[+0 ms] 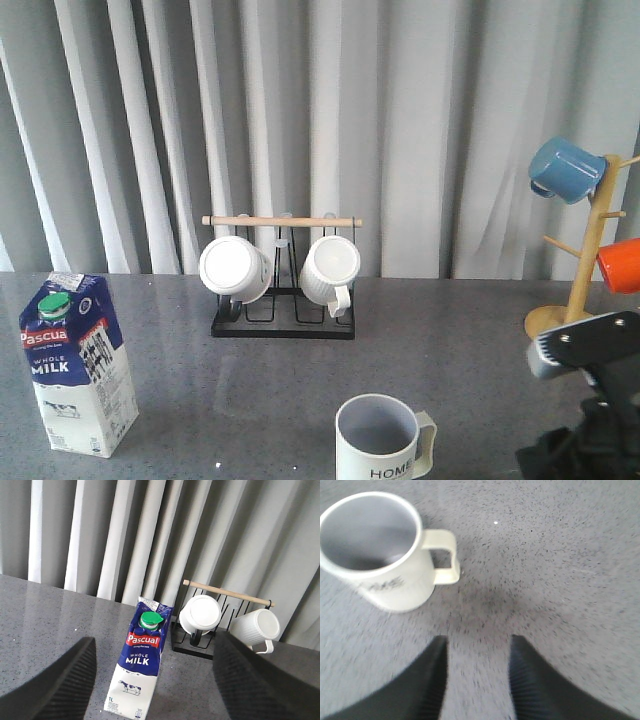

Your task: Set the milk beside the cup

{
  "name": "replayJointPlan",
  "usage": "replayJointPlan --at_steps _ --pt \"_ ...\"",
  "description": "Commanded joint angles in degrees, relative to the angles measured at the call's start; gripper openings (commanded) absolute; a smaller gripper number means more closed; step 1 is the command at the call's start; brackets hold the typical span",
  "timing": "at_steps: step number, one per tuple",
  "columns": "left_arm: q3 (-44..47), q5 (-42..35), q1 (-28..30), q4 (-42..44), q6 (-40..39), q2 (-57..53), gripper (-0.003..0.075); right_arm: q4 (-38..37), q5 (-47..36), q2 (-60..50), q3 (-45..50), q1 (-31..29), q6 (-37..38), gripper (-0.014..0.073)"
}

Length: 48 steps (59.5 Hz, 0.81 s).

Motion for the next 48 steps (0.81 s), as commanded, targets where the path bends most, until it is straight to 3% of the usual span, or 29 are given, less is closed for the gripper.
replayJointPlan --at_steps 1,3,18,37,48 --pt "-1.9 -4.0 0.1 -0.2 0.0 0.8 0.0486 2.8 3.6 -8.3 -1.4 0.0 -8.4 0.0042" --pt "-1.9 -4.0 0.1 -0.2 0.0 0.8 0.0486 4.1 5.5 -10.8 -1.4 0.0 -9.6 -0.0018" --pt "-1.9 -4.0 0.1 -0.2 -0.2 0.8 0.0486 3.6 16.9 -24.4 -1.4 0.0 -10.5 -0.0008" --pt "-3.3 2.3 0.1 -4.0 0.2 2.1 0.0486 -0.4 18.9 -32.1 -1.4 -0.1 -10.4 -0.0008" --pt "-15.0 13.4 0.1 -13.7 15.1 7.6 0.0445 -0.5 17.4 -32.2 0.5 -0.1 -9.4 -0.0008"
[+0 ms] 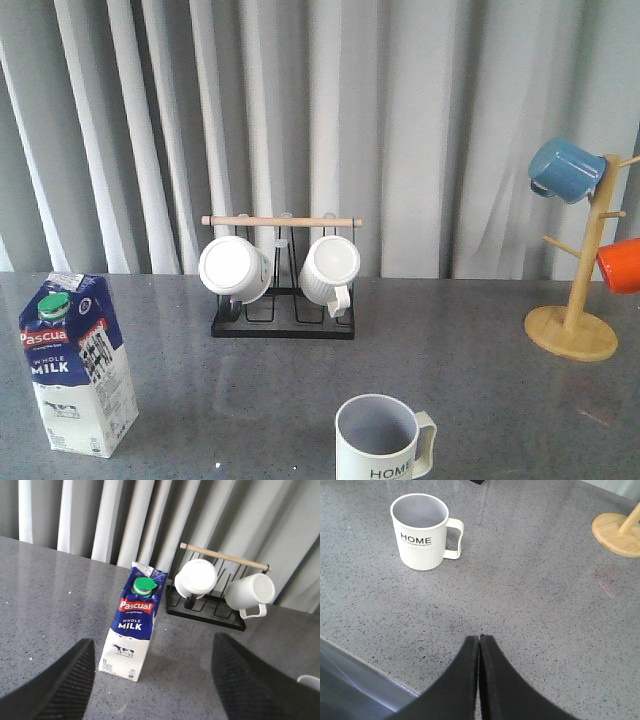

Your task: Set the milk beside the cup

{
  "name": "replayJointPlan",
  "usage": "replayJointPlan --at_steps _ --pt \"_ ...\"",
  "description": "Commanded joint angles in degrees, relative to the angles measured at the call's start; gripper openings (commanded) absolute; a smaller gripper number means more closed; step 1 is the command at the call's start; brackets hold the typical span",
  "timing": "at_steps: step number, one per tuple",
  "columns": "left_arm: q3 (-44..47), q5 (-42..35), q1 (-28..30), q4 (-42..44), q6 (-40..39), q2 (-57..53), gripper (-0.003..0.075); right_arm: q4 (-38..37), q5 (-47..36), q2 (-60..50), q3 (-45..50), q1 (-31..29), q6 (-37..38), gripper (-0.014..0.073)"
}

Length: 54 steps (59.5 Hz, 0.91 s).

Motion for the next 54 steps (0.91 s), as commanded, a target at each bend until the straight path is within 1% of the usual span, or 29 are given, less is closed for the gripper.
replayJointPlan --at_steps 1,4,8,12,19,22,26,31,37,40,45,54 --pt "-8.3 1.2 0.1 -6.2 8.5 3.7 0.0437 -0.8 -5.1 0.3 0.7 -0.1 0.1 -0.0008" --pt "-13.0 3.4 0.1 -8.1 12.2 6.0 0.0412 -0.8 -6.6 0.3 3.3 -0.1 0.1 -0.0008" --pt "-19.2 6.1 0.1 -8.6 14.8 9.0 0.0387 -0.8 -8.6 0.3 7.4 -0.1 0.4 -0.0008" --pt "-25.1 8.8 0.1 -8.1 15.3 11.9 0.0377 -0.8 -11.0 0.3 11.9 -0.1 0.4 -0.0008" --pt "-33.8 13.4 0.1 -8.0 15.9 16.4 0.0388 -0.8 -13.8 0.3 18.7 -0.1 0.9 -0.0008" --pt "-36.8 15.4 0.1 -8.0 17.0 18.3 0.0408 -0.8 -14.9 0.3 20.9 -0.1 1.5 -0.0008" --pt "-40.5 18.4 0.1 -8.0 17.1 20.9 0.0454 -0.8 -16.7 0.3 23.4 -0.1 1.8 -0.0008" --pt "-43.8 21.0 0.1 -7.9 17.1 23.3 0.0540 -0.6 -18.3 0.3 24.7 -0.1 3.0 -0.0008" --pt "-45.9 21.1 0.1 -6.4 17.0 26.1 0.0635 -0.6 -19.8 0.3 24.7 -0.1 3.6 -0.0008" --pt "-46.2 20.4 0.1 -5.0 17.0 27.1 0.0669 -0.6 -20.3 0.3 24.7 -0.1 3.6 -0.0008" --pt "-46.2 18.2 0.1 -1.4 17.0 28.5 0.0689 -0.6 -20.3 0.3 24.7 -0.1 3.6 -0.0008" --pt "-46.2 17.5 0.1 -0.7 17.0 30.0 0.0667 -0.6 -20.3 0.3 24.7 -0.1 3.6 -0.0008"
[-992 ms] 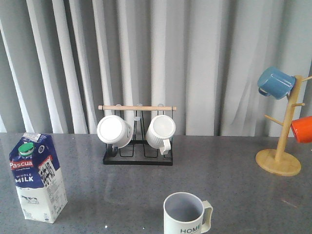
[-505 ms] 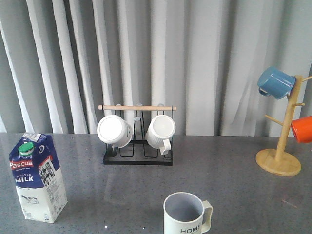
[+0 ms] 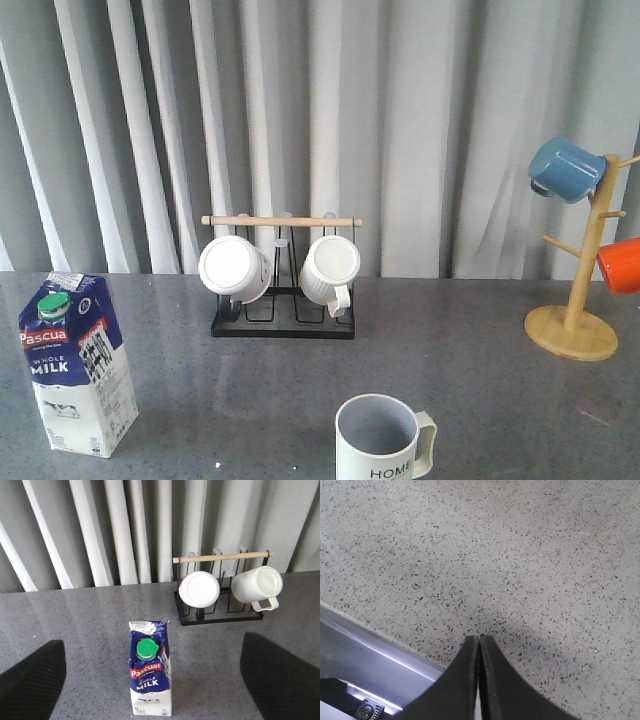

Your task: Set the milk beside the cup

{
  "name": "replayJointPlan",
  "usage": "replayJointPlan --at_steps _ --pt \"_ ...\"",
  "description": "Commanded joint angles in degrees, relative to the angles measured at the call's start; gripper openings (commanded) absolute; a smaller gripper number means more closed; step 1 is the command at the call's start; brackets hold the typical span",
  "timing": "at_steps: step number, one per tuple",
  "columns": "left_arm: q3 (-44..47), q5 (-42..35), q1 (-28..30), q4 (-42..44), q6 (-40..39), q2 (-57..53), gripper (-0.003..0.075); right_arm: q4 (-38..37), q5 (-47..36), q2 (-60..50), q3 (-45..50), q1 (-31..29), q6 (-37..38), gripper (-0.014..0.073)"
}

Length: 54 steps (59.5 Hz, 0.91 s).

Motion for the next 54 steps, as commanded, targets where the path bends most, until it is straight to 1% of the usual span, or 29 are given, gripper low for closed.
replayJointPlan --at_steps 1,5,9,11,21,26,32,43,47,54 --pt "-1.7 -4.9 0.1 0.1 0.0 0.1 0.0664 -0.5 -3.5 0.3 -1.5 -0.1 0.0 -0.0008" --pt "-1.7 -4.8 0.1 -0.4 -1.1 0.3 0.0647 -0.5 -3.5 0.3 -1.5 -0.1 0.0 -0.0008" --pt "-1.7 -5.2 0.1 -1.0 -4.6 0.3 0.0627 -0.5 -3.6 0.3 -1.5 -0.1 0.0 -0.0008" --pt "-1.7 -6.5 0.1 -1.3 -4.2 0.3 0.0617 -0.5 -3.5 0.3 -1.5 -0.1 0.0 -0.0008" --pt "-1.7 -6.7 0.1 -1.1 -0.2 0.2 0.0572 -0.5 -3.5 0.3 -1.5 -0.1 0.0 -0.0008" --pt "-1.7 -6.8 0.1 -1.4 -0.4 0.2 0.0558 -0.5 -3.5 0.3 -1.5 -0.1 0.0 -0.0008" --pt "-1.5 -7.4 0.1 -4.3 -3.1 0.2 0.0542 -0.5 -3.3 0.3 -1.5 -0.1 0.0 -0.0008" --pt "-1.8 -10.5 0.1 -4.3 -2.6 0.7 0.0516 -0.6 -3.2 0.3 -1.5 -0.1 0.0 -0.0008" --pt "-2.9 -9.3 0.1 -4.3 -1.6 2.0 0.0501 -0.6 -3.2 0.3 -1.5 -0.1 0.0 -0.0008" --pt "-6.9 -4.0 0.1 -4.4 -0.3 6.8 0.0481 -0.6 -3.2 0.3 -1.5 -0.1 0.0 -0.0008"
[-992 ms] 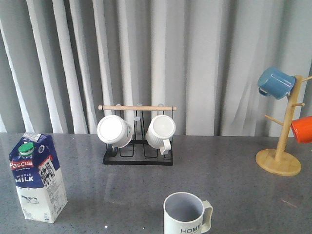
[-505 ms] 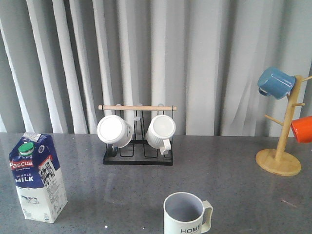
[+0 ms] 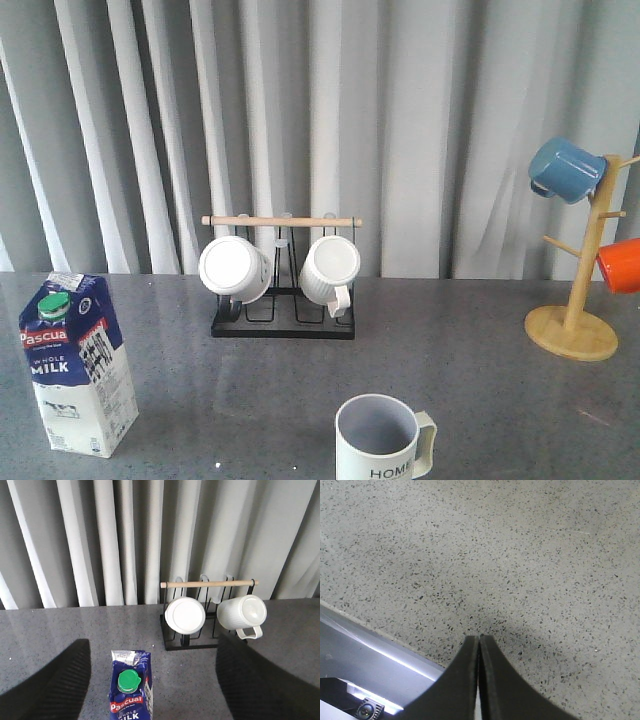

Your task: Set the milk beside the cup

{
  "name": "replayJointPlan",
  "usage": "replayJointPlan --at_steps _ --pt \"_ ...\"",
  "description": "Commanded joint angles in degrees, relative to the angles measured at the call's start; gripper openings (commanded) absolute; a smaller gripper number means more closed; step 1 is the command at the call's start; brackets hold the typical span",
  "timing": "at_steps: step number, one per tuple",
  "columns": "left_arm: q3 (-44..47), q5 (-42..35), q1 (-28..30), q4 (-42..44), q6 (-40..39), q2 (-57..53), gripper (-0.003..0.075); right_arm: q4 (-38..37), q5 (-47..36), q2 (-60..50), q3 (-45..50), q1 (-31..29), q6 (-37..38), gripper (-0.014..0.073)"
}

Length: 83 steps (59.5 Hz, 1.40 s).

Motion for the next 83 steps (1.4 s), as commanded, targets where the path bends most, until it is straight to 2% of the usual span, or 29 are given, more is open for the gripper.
replayJointPlan --at_steps 1,9,19,49,83 --pt "-4.4 0.3 0.1 -0.8 1.4 3.5 0.0481 -0.6 -3.2 0.3 -1.6 -0.1 0.0 -0.0008" --pt "-9.5 7.1 0.1 -0.8 2.4 9.8 0.0481 -0.6 -3.1 0.3 -1.6 -0.1 0.0 -0.0008" --pt "-13.0 11.9 0.1 -0.7 2.7 16.9 0.0482 -0.6 -3.0 0.3 -1.6 -0.1 0.0 -0.0008" --pt "-13.0 15.7 0.1 2.1 2.7 25.6 0.0490 -0.4 -2.8 0.3 -1.6 -0.1 0.0 -0.0008" --pt "-13.0 15.5 0.1 3.5 4.1 30.7 0.0490 -0.4 -2.4 0.3 -1.6 -0.1 0.0 -0.0008"
